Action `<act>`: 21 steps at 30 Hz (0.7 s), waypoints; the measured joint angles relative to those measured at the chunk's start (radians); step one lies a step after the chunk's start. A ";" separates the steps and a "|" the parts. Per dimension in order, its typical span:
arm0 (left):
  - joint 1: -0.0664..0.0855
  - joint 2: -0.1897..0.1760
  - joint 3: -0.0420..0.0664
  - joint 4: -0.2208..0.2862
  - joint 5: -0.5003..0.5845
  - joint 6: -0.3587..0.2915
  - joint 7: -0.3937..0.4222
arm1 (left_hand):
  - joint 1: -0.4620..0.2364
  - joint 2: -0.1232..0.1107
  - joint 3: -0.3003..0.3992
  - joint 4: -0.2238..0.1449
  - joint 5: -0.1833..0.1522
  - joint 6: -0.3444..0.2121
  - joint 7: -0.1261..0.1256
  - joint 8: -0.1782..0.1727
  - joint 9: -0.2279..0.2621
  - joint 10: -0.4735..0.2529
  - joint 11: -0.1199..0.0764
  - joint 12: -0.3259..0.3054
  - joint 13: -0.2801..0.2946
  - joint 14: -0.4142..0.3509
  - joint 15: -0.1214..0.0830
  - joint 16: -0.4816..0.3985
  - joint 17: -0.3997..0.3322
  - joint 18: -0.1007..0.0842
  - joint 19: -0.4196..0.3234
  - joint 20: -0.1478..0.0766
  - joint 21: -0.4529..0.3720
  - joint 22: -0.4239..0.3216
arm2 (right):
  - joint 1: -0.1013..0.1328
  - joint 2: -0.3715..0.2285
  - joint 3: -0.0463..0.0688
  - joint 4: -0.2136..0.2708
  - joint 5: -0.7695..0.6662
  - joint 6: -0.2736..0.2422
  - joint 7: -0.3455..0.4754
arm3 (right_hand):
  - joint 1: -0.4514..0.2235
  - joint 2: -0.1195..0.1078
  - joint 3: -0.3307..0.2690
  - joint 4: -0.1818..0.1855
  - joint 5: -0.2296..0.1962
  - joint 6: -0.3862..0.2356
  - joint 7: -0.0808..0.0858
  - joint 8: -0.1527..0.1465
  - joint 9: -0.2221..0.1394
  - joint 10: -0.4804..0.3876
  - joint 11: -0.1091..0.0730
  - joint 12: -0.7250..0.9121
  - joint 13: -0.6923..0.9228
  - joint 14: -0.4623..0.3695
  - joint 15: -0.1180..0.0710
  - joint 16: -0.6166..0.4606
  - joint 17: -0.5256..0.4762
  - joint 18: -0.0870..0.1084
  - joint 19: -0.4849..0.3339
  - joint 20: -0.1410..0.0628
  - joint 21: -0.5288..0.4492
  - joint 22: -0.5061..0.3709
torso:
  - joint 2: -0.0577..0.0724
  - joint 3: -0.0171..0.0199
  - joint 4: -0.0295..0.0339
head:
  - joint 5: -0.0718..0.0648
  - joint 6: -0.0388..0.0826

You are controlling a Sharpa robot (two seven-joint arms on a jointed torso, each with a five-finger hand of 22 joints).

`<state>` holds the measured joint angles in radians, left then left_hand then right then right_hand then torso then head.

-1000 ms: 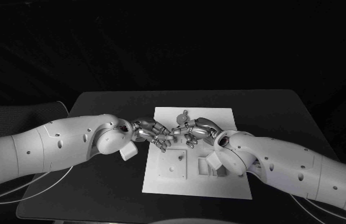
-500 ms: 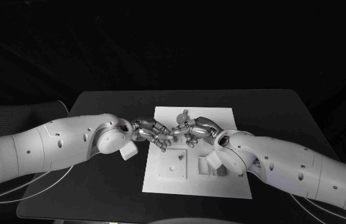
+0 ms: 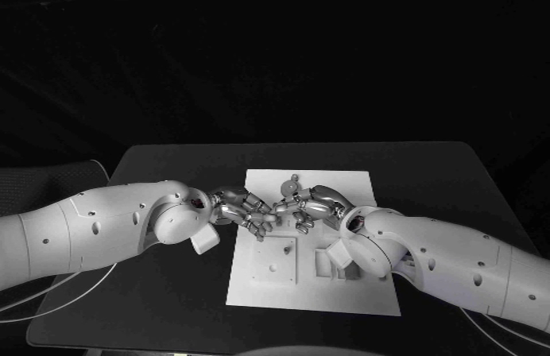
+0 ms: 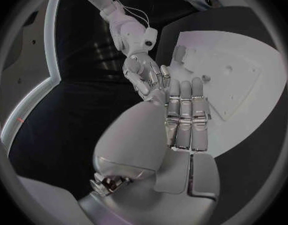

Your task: Assemble the parts on the task board

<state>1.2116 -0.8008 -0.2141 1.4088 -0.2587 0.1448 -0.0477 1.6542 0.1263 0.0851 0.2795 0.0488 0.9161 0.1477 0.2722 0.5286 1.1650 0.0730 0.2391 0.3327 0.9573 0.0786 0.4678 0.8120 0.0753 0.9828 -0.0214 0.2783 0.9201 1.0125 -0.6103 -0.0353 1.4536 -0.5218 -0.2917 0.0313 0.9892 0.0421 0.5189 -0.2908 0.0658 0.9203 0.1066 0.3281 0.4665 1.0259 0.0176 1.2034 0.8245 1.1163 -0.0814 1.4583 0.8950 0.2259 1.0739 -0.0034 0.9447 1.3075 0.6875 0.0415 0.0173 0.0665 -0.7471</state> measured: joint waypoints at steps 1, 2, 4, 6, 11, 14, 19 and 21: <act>0.000 0.000 0.000 0.000 0.001 0.000 0.000 | -0.001 -0.001 0.000 0.000 -0.003 0.000 0.000 0.000 0.000 0.000 0.000 0.000 0.000 0.000 0.000 0.000 0.000 0.000 0.000 0.000 0.000 0.000 | 0.000 0.000 0.000 0.000 0.000 0.000 0.001 | 0.003 0.004 0.007 0.000 0.000 0.003 -0.002 0.003 0.000 0.002 -0.002 0.000 -0.001 0.000 0.000 0.000 0.000 0.000 0.000 0.000 0.000 0.000 | 0.000 0.0000 0.0000 | 0.000 0.000; 0.000 0.000 0.000 0.000 0.001 0.000 0.000 | -0.001 -0.001 0.000 0.000 -0.003 0.000 0.000 0.000 0.000 0.000 0.000 0.000 0.000 0.000 0.000 0.000 0.000 0.000 0.000 0.000 0.000 0.000 | 0.000 0.000 0.000 -0.001 0.000 0.000 0.001 | 0.003 0.005 0.012 0.000 -0.004 0.005 -0.004 0.005 0.000 0.004 -0.004 0.000 -0.001 0.000 -0.002 0.000 0.000 0.000 0.000 0.000 0.000 0.000 | 0.000 -0.0002 0.0000 | 0.000 0.000; 0.000 0.000 0.000 0.000 0.002 -0.001 0.000 | -0.001 -0.001 0.000 0.000 -0.003 0.000 0.000 0.000 0.000 0.000 0.000 0.000 0.000 0.000 0.000 0.000 0.001 0.000 0.000 0.000 0.000 0.000 | 0.000 0.000 0.000 -0.002 0.001 0.000 0.001 | 0.003 0.009 0.024 0.001 -0.005 0.010 -0.009 0.009 0.000 0.004 -0.004 0.000 -0.001 0.002 -0.007 0.000 0.000 0.000 0.000 0.000 0.000 0.000 | 0.000 -0.0005 0.0000 | -0.001 0.000; 0.000 0.001 0.000 0.000 0.003 -0.001 0.000 | -0.001 -0.001 0.000 0.000 -0.003 0.000 0.000 0.000 0.000 0.000 0.000 0.000 0.000 0.000 0.000 0.000 0.001 0.000 0.000 0.000 0.000 0.000 | 0.000 0.000 0.000 -0.002 0.003 0.000 0.001 | 0.006 0.011 0.034 0.001 -0.005 0.013 -0.012 0.012 0.003 0.007 -0.007 0.000 -0.001 0.004 -0.008 0.000 0.000 0.000 0.000 0.000 0.000 0.000 | 0.000 -0.0005 0.0001 | -0.001 0.000; 0.000 0.001 0.000 0.000 0.006 -0.004 0.000 | -0.005 -0.005 -0.003 0.000 -0.004 0.001 0.001 0.002 0.000 0.003 0.003 -0.004 0.000 0.000 0.000 0.000 0.001 0.000 0.000 0.000 0.000 0.001 | 0.000 0.001 0.000 -0.004 0.006 0.000 0.002 | 0.009 0.016 0.050 0.000 -0.008 0.016 -0.015 0.014 0.006 0.007 -0.007 0.000 -0.002 0.003 -0.008 0.000 0.000 0.001 0.000 0.000 0.004 0.000 | 0.000 -0.0007 0.0003 | -0.002 0.000; 0.000 0.001 0.000 0.000 0.011 -0.009 0.000 | -0.006 -0.007 -0.005 0.002 -0.004 0.001 0.001 0.002 -0.001 0.003 0.003 -0.010 0.000 -0.002 0.002 -0.004 0.002 -0.001 -0.004 0.004 0.000 0.001 | 0.000 0.001 0.000 -0.005 0.007 0.000 0.002 | 0.011 0.019 0.051 -0.001 -0.008 0.018 -0.017 0.016 0.006 0.010 -0.010 0.000 -0.002 0.003 -0.008 0.000 0.000 0.001 0.001 0.000 0.004 0.000 | 0.000 -0.0008 0.0003 | -0.002 0.000; -0.001 0.001 0.000 0.001 0.017 -0.021 0.000 | -0.026 -0.039 -0.043 0.010 -0.003 -0.002 0.008 -0.012 -0.006 -0.008 0.014 -0.021 0.000 -0.004 0.004 -0.004 0.004 -0.001 -0.004 0.004 0.000 0.003 | 0.000 0.000 0.001 -0.005 0.008 0.000 0.003 | 0.015 0.023 0.058 0.000 -0.009 0.018 -0.017 0.016 0.005 0.011 -0.011 0.000 -0.002 0.003 -0.008 0.000 0.000 0.002 0.005 -0.002 0.004 0.000 | 0.000 -0.0007 0.0003 | -0.002 0.001; -0.001 0.001 0.000 0.001 0.019 -0.024 0.000 | -0.033 -0.050 -0.053 0.010 -0.002 -0.017 0.008 -0.018 -0.007 -0.008 0.014 -0.021 0.001 -0.004 0.004 -0.004 0.004 -0.001 -0.004 0.004 0.000 0.003 | 0.000 0.000 0.001 -0.006 0.008 -0.001 0.004 | 0.017 0.024 0.058 0.000 -0.009 0.018 -0.017 0.016 0.005 0.011 -0.011 0.000 -0.002 0.002 -0.009 0.000 0.000 0.002 0.005 -0.002 0.004 0.000 | 0.000 -0.0007 0.0003 | -0.002 0.001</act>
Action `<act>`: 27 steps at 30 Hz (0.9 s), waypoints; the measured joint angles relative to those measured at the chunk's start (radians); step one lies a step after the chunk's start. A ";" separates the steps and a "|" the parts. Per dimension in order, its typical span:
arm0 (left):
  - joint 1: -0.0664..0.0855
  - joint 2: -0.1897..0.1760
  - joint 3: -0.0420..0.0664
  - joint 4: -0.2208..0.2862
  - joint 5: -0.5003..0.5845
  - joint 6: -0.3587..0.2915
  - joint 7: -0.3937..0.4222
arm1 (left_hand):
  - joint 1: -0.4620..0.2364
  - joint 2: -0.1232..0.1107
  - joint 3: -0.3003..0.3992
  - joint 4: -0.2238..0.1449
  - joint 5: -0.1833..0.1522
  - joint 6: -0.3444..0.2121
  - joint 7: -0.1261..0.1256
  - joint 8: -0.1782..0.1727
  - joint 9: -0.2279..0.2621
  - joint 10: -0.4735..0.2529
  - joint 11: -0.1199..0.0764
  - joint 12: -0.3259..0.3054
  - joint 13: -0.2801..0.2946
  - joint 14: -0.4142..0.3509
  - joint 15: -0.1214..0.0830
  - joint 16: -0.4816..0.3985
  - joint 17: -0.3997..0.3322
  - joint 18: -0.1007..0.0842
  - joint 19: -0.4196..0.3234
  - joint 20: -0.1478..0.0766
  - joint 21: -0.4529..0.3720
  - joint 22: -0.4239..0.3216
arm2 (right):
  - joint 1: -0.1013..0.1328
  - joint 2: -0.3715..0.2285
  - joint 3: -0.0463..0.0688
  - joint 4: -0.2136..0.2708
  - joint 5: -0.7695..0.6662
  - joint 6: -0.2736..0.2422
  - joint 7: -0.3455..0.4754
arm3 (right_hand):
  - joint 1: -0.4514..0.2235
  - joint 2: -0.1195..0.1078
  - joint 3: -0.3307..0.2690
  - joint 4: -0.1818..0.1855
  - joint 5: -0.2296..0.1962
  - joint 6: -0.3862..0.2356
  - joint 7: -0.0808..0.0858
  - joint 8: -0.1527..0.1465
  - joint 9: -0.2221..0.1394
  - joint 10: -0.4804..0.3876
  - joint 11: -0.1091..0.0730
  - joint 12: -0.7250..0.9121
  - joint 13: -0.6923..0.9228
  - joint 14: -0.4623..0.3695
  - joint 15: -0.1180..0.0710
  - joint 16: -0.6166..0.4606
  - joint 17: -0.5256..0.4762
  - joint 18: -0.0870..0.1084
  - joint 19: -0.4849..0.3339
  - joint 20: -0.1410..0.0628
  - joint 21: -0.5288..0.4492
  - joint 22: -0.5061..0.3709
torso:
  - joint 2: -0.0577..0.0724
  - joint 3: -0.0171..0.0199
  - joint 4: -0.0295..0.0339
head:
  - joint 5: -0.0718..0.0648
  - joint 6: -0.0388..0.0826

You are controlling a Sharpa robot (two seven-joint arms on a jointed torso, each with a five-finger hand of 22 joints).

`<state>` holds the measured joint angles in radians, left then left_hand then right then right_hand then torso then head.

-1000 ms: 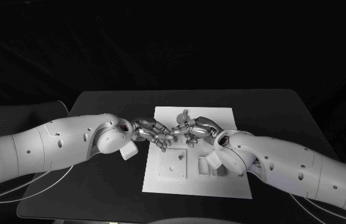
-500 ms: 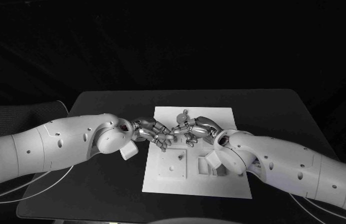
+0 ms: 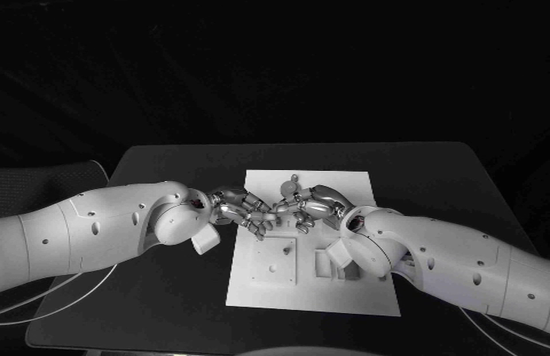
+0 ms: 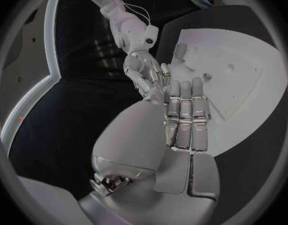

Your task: Assemble the parts on the task board

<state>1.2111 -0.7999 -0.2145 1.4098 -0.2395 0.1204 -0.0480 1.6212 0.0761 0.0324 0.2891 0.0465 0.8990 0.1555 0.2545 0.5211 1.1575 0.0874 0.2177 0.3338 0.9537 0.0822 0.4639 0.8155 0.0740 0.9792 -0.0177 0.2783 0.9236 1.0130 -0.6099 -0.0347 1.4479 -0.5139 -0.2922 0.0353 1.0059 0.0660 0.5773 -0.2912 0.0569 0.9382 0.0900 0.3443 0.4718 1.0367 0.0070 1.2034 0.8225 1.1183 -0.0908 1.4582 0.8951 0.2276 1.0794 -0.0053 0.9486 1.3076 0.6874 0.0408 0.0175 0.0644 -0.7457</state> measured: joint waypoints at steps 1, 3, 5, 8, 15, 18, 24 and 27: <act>0.000 0.000 0.000 0.000 0.001 -0.001 -0.001 | -0.003 -0.005 -0.001 0.000 0.000 -0.008 0.001 -0.005 -0.002 0.000 0.000 0.000 0.001 0.000 0.000 0.000 0.000 0.000 0.000 0.000 0.000 0.000 | 0.000 0.000 0.000 0.000 0.000 0.000 0.000 | 0.000 0.000 0.000 0.000 0.000 0.000 0.000 0.000 0.000 0.000 0.000 0.000 0.000 0.000 0.000 0.000 0.000 0.000 0.000 0.000 0.000 0.000 | 0.000 0.0001 0.0000 | 0.000 0.000; 0.000 0.000 0.000 0.000 0.003 -0.004 -0.002 | -0.011 -0.013 -0.012 0.000 0.000 -0.016 0.004 -0.011 -0.005 0.000 0.000 -0.005 0.001 0.000 0.000 0.000 0.000 -0.003 0.000 0.000 0.000 0.000 | 0.000 0.000 0.000 0.000 0.001 0.000 0.001 | 0.000 0.000 0.000 0.000 -0.003 0.000 0.000 0.000 0.000 0.000 0.000 0.000 0.000 0.000 0.000 0.000 0.000 0.000 0.000 0.000 0.000 0.000 | 0.000 0.0001 0.0000 | 0.000 0.000; 0.000 0.000 0.000 0.000 0.004 -0.007 -0.005 | -0.021 -0.023 -0.024 0.001 0.000 -0.039 0.007 -0.021 -0.010 -0.002 0.002 -0.005 0.003 0.000 0.000 -0.004 0.001 -0.004 0.000 0.000 0.000 0.000 | 0.000 0.000 0.000 0.000 0.001 0.000 0.002 | 0.000 0.000 0.000 0.000 -0.003 0.000 0.000 0.000 0.000 0.000 0.000 0.000 0.000 -0.001 0.000 0.000 0.000 0.000 0.000 0.000 0.000 0.000 | 0.000 0.0001 -0.0001 | 0.000 0.000; 0.000 0.000 0.000 -0.002 0.005 -0.013 -0.013 | -0.043 -0.042 -0.057 0.001 0.000 -0.089 0.008 -0.046 -0.018 -0.004 0.004 -0.010 0.006 0.000 0.000 -0.004 0.002 -0.004 0.000 0.000 0.000 0.001 | 0.000 0.000 0.000 0.000 0.002 0.000 0.004 | 0.000 0.000 0.000 0.000 -0.003 0.000 0.000 0.000 0.000 0.000 0.000 0.000 0.000 -0.001 0.000 0.000 0.000 0.000 0.000 0.000 0.003 0.000 | 0.000 0.0004 -0.0001 | -0.001 0.000; 0.000 -0.003 0.000 -0.007 0.005 -0.022 -0.036 | -0.083 -0.070 -0.148 0.000 0.001 -0.189 -0.005 -0.077 -0.023 -0.018 0.018 -0.021 0.012 -0.007 0.007 -0.011 0.003 0.004 -0.004 0.004 -0.004 0.003 | 0.000 -0.001 0.000 -0.005 0.003 0.000 0.008 | 0.000 0.000 0.000 0.000 -0.003 0.001 -0.001 -0.001 0.000 0.000 0.000 0.000 0.000 0.003 -0.004 0.000 0.000 0.001 0.000 0.000 0.004 0.000 | 0.000 0.0007 -0.0001 | -0.001 0.001; 0.000 -0.004 0.000 -0.009 0.004 -0.022 -0.046 | -0.091 -0.077 -0.169 0.002 0.001 -0.198 -0.006 -0.077 -0.018 -0.018 0.018 -0.021 0.014 -0.009 0.009 -0.011 0.004 0.005 -0.004 0.004 -0.004 0.003 | 0.000 -0.001 0.001 -0.014 0.003 -0.001 0.010 | 0.000 0.000 0.000 0.000 -0.003 0.002 -0.002 -0.003 0.000 0.000 0.000 0.000 0.000 0.003 -0.004 0.004 0.000 0.001 0.000 0.000 0.004 0.000 | 0.000 0.0007 -0.0001 | -0.001 0.001; 0.000 -0.017 0.000 -0.022 0.003 -0.021 -0.053 | -0.176 -0.101 -0.258 0.004 0.001 -0.246 -0.004 -0.077 -0.009 -0.042 0.033 -0.037 0.017 -0.014 0.014 -0.015 0.006 0.006 -0.007 0.007 -0.008 0.004 | 0.001 -0.005 0.005 -0.039 -0.009 -0.006 0.015 | 0.000 0.000 0.003 -0.003 -0.004 0.002 -0.001 -0.004 0.000 0.000 0.000 0.000 0.000 0.003 -0.004 0.004 0.000 0.003 0.000 0.000 0.004 0.000 | 0.000 0.0004 0.0000 | -0.001 0.000; 0.000 -0.025 0.000 -0.031 0.003 -0.020 -0.053 | -0.200 -0.112 -0.276 0.005 0.001 -0.256 -0.007 -0.077 -0.005 -0.046 0.032 -0.037 0.019 -0.014 0.014 -0.015 0.008 0.006 -0.007 0.007 -0.008 0.005 | 0.006 -0.005 0.005 -0.054 -0.019 -0.008 0.017 | 0.000 0.000 0.006 0.000 -0.004 0.001 -0.001 -0.004 0.000 0.000 0.000 0.000 0.000 0.003 -0.004 0.004 0.000 0.003 0.000 0.000 0.004 0.000 | 0.000 0.0003 0.0000 | -0.001 0.001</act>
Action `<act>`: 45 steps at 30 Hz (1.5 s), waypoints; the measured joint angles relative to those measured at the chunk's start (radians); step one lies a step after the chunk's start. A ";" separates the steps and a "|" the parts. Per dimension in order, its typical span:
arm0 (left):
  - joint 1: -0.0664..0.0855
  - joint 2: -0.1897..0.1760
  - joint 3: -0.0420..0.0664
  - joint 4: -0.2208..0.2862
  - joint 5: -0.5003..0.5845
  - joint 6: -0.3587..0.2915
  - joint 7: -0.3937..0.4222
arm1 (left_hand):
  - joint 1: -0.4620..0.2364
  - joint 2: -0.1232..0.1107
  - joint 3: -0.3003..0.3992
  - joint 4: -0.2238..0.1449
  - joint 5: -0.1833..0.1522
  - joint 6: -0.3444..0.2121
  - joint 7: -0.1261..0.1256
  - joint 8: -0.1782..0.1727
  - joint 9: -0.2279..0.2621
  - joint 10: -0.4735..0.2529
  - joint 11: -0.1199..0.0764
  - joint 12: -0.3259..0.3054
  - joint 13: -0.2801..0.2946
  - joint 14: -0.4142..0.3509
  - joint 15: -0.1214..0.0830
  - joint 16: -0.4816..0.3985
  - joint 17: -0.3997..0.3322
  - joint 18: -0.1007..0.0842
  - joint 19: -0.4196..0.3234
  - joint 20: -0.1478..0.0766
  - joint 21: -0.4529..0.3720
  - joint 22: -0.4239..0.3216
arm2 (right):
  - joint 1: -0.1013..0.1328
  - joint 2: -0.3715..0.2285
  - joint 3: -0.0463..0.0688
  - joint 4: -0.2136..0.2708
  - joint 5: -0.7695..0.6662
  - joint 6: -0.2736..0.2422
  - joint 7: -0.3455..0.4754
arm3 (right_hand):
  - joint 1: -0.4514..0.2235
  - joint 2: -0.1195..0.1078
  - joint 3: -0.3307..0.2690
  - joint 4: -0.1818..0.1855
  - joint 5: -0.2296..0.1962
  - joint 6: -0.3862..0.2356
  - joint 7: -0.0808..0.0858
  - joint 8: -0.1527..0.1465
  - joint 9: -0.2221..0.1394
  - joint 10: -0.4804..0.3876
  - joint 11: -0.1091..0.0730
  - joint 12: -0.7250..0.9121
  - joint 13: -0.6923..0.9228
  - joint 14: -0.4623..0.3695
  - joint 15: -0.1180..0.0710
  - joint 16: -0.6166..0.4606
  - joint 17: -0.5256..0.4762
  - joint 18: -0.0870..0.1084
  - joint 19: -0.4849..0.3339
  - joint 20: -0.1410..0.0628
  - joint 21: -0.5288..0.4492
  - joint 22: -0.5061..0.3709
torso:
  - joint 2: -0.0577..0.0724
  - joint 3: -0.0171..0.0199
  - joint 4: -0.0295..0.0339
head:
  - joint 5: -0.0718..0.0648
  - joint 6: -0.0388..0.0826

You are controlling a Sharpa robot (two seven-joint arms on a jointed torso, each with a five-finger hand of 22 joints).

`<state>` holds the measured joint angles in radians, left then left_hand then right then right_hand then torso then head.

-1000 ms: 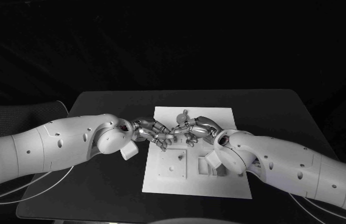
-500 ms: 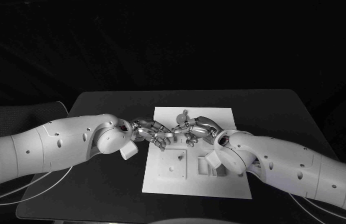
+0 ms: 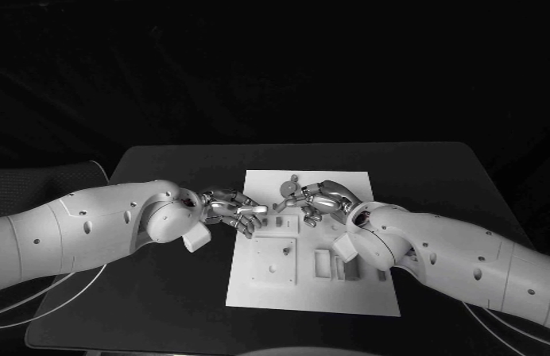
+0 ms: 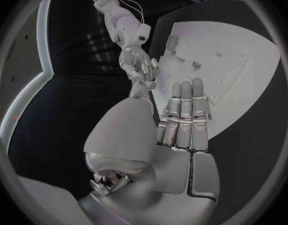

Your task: Assemble the parts on the task board

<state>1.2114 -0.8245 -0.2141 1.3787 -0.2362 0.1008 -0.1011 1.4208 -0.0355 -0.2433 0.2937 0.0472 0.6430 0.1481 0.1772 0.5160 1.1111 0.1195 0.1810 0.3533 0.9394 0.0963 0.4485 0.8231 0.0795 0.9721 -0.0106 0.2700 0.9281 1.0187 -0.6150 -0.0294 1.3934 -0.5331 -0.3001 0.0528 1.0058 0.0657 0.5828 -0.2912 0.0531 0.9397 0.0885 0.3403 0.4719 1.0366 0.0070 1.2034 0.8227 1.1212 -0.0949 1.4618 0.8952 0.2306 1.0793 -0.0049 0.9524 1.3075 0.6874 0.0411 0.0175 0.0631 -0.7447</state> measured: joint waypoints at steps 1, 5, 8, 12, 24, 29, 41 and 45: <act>0.000 -0.004 0.000 -0.005 0.000 0.001 0.000 | -0.008 -0.007 -0.001 0.001 0.000 -0.002 -0.002 0.000 0.003 -0.009 0.002 0.000 0.001 0.000 0.000 0.000 0.001 0.000 0.000 0.000 0.000 0.000 | 0.002 -0.001 0.000 -0.006 -0.006 -0.001 0.001 | 0.000 0.000 0.000 0.000 0.000 0.000 0.000 0.000 0.000 0.000 0.000 0.000 0.000 0.000 0.000 0.000 0.000 0.000 0.000 0.000 0.000 0.000 | 0.000 0.0000 0.0000 | 0.000 0.000; 0.000 -0.013 0.000 -0.026 0.000 0.003 0.004 | -0.043 -0.013 -0.001 0.001 0.000 -0.016 0.001 0.004 0.014 -0.032 0.011 0.000 0.006 -0.007 0.000 0.000 0.003 -0.002 0.000 0.000 -0.004 0.000 | 0.006 -0.002 0.000 -0.016 -0.039 -0.003 0.004 | 0.000 0.000 0.000 0.000 -0.002 0.000 0.000 0.000 0.000 0.000 0.000 0.000 0.000 0.000 0.000 0.000 0.000 0.000 0.000 0.000 0.000 0.000 | 0.000 0.0000 0.0000 | -0.001 0.000; 0.000 -0.018 0.003 -0.050 0.002 0.001 0.013 | -0.063 -0.004 -0.001 0.001 0.000 -0.014 0.004 0.019 0.025 -0.043 0.011 0.005 0.011 -0.007 0.000 0.000 0.006 -0.002 0.000 0.000 -0.004 0.001 | 0.007 -0.004 0.000 -0.016 -0.084 -0.002 0.008 | 0.000 0.000 0.000 0.000 0.001 0.000 0.000 0.000 0.000 0.000 0.000 0.000 0.000 0.000 0.001 0.000 0.000 0.001 0.000 0.000 0.004 0.000 | 0.000 0.0000 -0.0001 | 0.001 -0.001; 0.000 -0.021 0.004 -0.088 0.014 -0.010 0.034 | -0.076 0.000 -0.001 0.001 0.000 0.008 0.018 0.042 0.037 -0.048 0.009 0.014 0.018 -0.007 0.000 0.000 0.008 0.000 0.000 0.000 -0.004 0.003 | 0.012 -0.003 0.000 -0.012 -0.176 0.006 0.023 | 0.000 0.000 0.000 0.000 0.001 0.000 0.000 0.000 0.000 0.000 0.000 0.000 0.000 0.000 0.001 0.000 0.000 0.001 0.000 0.000 0.004 0.000 | 0.000 0.0001 -0.0006 | 0.004 -0.002; 0.005 -0.021 0.017 -0.162 0.097 -0.139 0.161 | -0.076 0.004 -0.001 0.001 0.000 0.058 0.029 0.073 0.051 -0.055 0.009 0.041 0.031 -0.003 -0.004 0.000 0.010 0.006 0.004 0.004 -0.004 0.007 | 0.035 0.009 -0.077 0.053 -0.590 0.016 0.084 | 0.007 -0.026 0.003 -0.003 0.001 0.005 -0.004 0.005 0.000 0.011 -0.011 0.000 -0.003 0.010 -0.005 0.004 0.000 0.001 0.013 -0.009 0.012 0.000 | 0.000 0.0008 -0.0012 | 0.023 -0.012; 0.006 -0.019 0.019 -0.168 0.115 -0.172 0.192 | -0.069 0.011 0.002 -0.002 0.000 0.063 0.027 0.078 0.051 -0.062 0.009 0.048 0.032 -0.001 -0.006 0.000 0.010 0.007 0.004 0.004 -0.004 0.009 | 0.040 0.016 -0.110 0.067 -0.730 0.006 0.092 | 0.008 -0.035 0.003 -0.003 0.001 0.006 -0.005 0.006 0.000 0.018 -0.011 0.000 -0.004 0.016 -0.007 0.004 0.000 0.001 0.016 -0.010 0.016 0.000 | 0.000 0.0004 -0.0011 | 0.029 -0.017; 0.005 -0.010 0.019 -0.170 0.120 -0.182 0.228 | -0.066 0.015 0.002 -0.002 0.000 0.066 0.030 0.078 0.049 -0.082 0.018 0.049 0.034 0.000 -0.007 0.000 0.010 0.007 0.004 0.004 -0.004 0.009 | 0.039 0.054 -0.191 0.061 -0.973 -0.053 0.090 | 0.012 -0.060 0.005 0.000 0.001 0.012 -0.009 0.011 0.002 0.038 -0.017 -0.004 -0.009 0.033 -0.014 0.004 -0.004 0.001 0.029 -0.018 0.018 0.000 | 0.000 0.0004 -0.0009 | 0.037 -0.028; 0.005 -0.008 0.019 -0.169 0.119 -0.180 0.233 | -0.066 0.015 0.002 -0.002 0.000 0.066 0.030 0.078 0.050 -0.082 0.018 0.049 0.033 0.000 -0.007 0.000 0.010 0.007 0.004 0.004 -0.004 0.009 | 0.039 0.062 -0.196 0.059 -1.026 -0.079 0.079 | 0.019 -0.067 0.008 0.003 0.001 0.017 -0.008 0.011 0.002 0.047 -0.018 -0.007 -0.011 0.039 -0.016 0.004 -0.007 0.001 0.034 -0.024 0.021 0.000 | 0.000 0.0007 -0.0012 | 0.037 -0.030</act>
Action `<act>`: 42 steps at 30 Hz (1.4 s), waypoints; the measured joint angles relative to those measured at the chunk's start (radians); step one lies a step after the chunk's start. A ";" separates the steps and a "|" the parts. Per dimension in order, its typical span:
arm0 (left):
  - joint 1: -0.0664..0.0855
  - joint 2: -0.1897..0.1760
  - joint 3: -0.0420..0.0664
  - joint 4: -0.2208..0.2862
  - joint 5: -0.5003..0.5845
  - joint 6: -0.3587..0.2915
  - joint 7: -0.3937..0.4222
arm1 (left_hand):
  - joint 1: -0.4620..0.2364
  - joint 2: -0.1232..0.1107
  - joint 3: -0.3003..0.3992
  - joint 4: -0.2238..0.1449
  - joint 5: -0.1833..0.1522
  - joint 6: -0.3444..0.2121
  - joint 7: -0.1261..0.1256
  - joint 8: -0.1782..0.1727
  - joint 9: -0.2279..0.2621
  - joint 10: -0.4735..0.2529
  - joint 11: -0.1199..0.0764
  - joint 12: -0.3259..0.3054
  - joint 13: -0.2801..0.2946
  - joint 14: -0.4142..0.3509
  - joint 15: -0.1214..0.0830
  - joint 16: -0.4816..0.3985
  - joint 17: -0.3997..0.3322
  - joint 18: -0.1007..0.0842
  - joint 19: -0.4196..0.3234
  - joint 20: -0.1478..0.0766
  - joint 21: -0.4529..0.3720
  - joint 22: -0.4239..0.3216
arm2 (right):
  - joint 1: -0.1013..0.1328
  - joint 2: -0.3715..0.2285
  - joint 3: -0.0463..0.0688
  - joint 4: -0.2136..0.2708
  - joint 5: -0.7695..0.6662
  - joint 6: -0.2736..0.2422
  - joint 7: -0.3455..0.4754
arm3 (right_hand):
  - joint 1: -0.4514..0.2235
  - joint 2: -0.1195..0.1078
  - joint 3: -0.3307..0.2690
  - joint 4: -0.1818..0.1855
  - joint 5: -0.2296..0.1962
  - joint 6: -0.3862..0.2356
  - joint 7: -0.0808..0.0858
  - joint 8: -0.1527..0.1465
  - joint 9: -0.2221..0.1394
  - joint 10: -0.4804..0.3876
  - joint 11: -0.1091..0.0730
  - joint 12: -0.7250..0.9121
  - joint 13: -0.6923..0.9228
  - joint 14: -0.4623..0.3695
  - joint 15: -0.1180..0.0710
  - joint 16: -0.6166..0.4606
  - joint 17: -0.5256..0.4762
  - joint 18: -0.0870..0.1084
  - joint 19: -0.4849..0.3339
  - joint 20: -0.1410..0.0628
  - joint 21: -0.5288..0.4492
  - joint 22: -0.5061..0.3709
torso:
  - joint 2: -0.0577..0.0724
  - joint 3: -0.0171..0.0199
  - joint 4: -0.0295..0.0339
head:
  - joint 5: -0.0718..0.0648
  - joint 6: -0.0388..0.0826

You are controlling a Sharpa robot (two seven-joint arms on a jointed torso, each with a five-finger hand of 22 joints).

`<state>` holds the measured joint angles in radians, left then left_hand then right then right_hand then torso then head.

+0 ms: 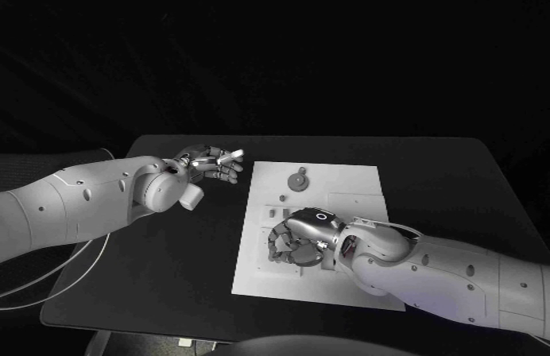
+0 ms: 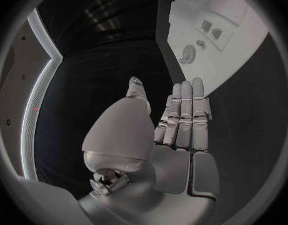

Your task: Assemble the parts on the task board

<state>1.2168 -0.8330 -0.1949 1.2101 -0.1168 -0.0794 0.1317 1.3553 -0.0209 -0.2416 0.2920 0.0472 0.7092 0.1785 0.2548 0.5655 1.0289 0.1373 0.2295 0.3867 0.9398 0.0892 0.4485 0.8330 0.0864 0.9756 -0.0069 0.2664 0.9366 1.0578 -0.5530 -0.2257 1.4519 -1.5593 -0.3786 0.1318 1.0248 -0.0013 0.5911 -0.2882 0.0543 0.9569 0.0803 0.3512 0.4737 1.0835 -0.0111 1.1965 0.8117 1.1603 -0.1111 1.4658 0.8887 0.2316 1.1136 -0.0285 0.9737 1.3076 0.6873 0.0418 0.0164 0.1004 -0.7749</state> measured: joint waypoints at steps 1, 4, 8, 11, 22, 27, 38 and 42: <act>0.000 0.000 0.000 0.000 0.000 0.000 0.001 | 0.000 0.000 0.000 0.000 0.000 0.000 0.000 0.000 0.000 0.000 0.000 0.000 0.000 0.000 0.000 0.000 0.000 0.000 0.000 0.000 0.000 0.000 | 0.000 0.003 -0.003 -0.001 -0.012 -0.006 -0.004 | 0.001 -0.001 0.001 0.001 0.000 0.000 0.000 0.000 0.000 0.002 -0.002 -0.002 -0.001 0.003 0.000 0.000 -0.001 0.000 0.002 -0.001 0.000 0.000 | 0.000 0.0001 0.0000 | 0.000 -0.001; 0.000 0.000 0.000 0.000 -0.001 0.001 0.003 | 0.000 0.000 0.000 0.000 0.000 0.000 0.000 0.000 0.000 -0.003 -0.003 0.000 0.000 0.000 0.000 0.000 0.000 0.000 0.000 0.000 0.000 0.000 | -0.001 0.011 -0.010 -0.005 -0.049 -0.024 -0.015 | 0.005 -0.007 0.007 -0.002 0.000 0.002 -0.001 0.000 0.000 0.009 -0.002 -0.002 -0.002 0.010 -0.003 0.000 -0.004 0.000 0.005 -0.002 0.000 0.000 | 0.000 0.0002 0.0006 | 0.001 -0.003; 0.000 0.000 0.000 0.000 -0.001 0.002 0.006 | 0.000 0.000 0.000 0.000 0.000 0.000 0.000 0.000 -0.001 -0.003 -0.003 0.000 0.000 0.000 0.000 0.000 0.000 0.000 0.000 0.000 0.000 0.000 | -0.004 0.015 -0.012 -0.005 -0.086 -0.040 -0.031 | 0.003 -0.008 0.009 0.000 0.000 0.007 -0.003 0.000 0.000 0.013 -0.001 -0.006 -0.003 0.017 -0.003 0.000 -0.005 0.000 0.011 -0.004 0.000 0.000 | 0.000 0.0001 0.0012 | 0.001 -0.006; 0.000 0.000 0.000 0.001 -0.002 0.003 0.006 | 0.000 0.000 0.000 0.000 0.000 0.000 0.000 0.000 -0.001 -0.003 -0.003 0.000 0.000 0.000 0.000 0.000 0.000 0.000 0.000 0.000 0.000 0.000 | -0.004 0.014 -0.013 -0.008 -0.104 -0.046 -0.040 | 0.007 -0.012 0.009 0.000 0.000 0.007 -0.003 0.000 0.000 0.018 -0.003 -0.006 -0.004 0.018 -0.003 0.000 -0.006 0.000 0.011 -0.004 0.000 0.000 | 0.000 -0.0002 0.0017 | 0.001 -0.007; 0.000 0.001 0.000 0.001 -0.004 0.012 0.008 | 0.000 0.000 0.000 0.000 0.000 0.000 0.000 0.000 -0.002 -0.007 0.000 0.000 0.000 0.000 0.000 -0.004 0.000 0.000 0.000 0.000 0.000 0.001 | -0.004 0.018 -0.018 -0.027 -0.136 -0.039 -0.061 | 0.003 -0.017 0.011 0.003 0.000 0.010 -0.006 -0.001 0.001 0.018 -0.003 -0.009 -0.005 0.021 0.000 -0.004 -0.008 0.000 0.012 -0.002 0.000 0.000 | 0.000 -0.0021 0.0019 | 0.001 -0.012; 0.000 0.001 0.000 0.000 -0.005 0.014 0.008 | 0.000 0.000 0.000 0.000 0.000 0.000 0.000 0.000 -0.002 -0.010 -0.003 0.000 0.000 0.000 0.000 -0.004 0.000 0.000 0.000 0.000 0.000 0.001 | -0.004 0.016 -0.019 -0.029 -0.137 -0.031 -0.062 | 0.002 -0.018 0.011 0.003 0.000 0.010 -0.006 -0.003 0.022 0.018 -0.003 -0.009 -0.005 0.022 0.000 -0.004 -0.008 0.000 0.012 -0.002 0.000 0.000 | 0.000 -0.0019 0.0019 | -0.001 -0.012; 0.000 0.003 0.000 0.000 -0.006 0.017 0.008 | 0.000 0.000 0.000 0.000 0.000 0.000 0.000 0.000 -0.002 -0.014 0.000 0.000 0.000 0.000 0.000 -0.004 0.000 0.000 0.000 0.000 0.000 0.001 | -0.004 0.013 -0.020 -0.029 -0.134 -0.018 -0.061 | -0.001 -0.020 0.014 0.000 0.000 0.014 -0.003 -0.003 0.030 0.018 -0.003 -0.013 -0.006 0.026 -0.001 -0.008 -0.009 0.000 0.012 -0.002 0.000 0.000 | 0.000 -0.0009 0.0012 | -0.001 -0.015; 0.000 0.004 0.000 0.000 -0.007 0.018 0.008 | 0.000 0.000 0.003 0.003 0.000 0.000 0.000 0.000 -0.003 -0.014 0.000 0.000 0.000 0.000 0.000 -0.004 0.000 0.000 0.000 0.000 0.000 0.001 | -0.004 0.016 -0.021 -0.031 -0.133 -0.013 -0.061 | -0.001 -0.020 0.014 0.000 0.000 0.014 -0.003 -0.002 0.030 0.021 0.000 -0.013 -0.006 0.027 -0.001 -0.008 -0.009 0.000 0.014 0.000 0.000 0.000 | 0.000 -0.0009 0.0012 | 0.001 -0.015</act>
<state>1.2169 -0.8294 -0.1950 1.2100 -0.1234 -0.0613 0.1394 1.3553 -0.0209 -0.2388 0.2949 0.0471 0.7091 0.1785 0.2548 0.5627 1.0148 0.1372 0.2295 0.3863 0.9397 0.0893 0.4449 0.8328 0.0864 0.9756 -0.0069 0.2663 0.9371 1.0537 -0.5367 -0.2463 1.4213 -1.6924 -0.3918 0.0711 1.0242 -0.0216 0.6049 -0.2884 0.0540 0.9705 0.0771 0.3493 0.5039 1.1046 -0.0107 1.1835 0.8059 1.1869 -0.1122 1.4580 0.8794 0.2316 1.1274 -0.0285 0.9737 1.3075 0.6873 0.0409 0.0176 0.1011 -0.7902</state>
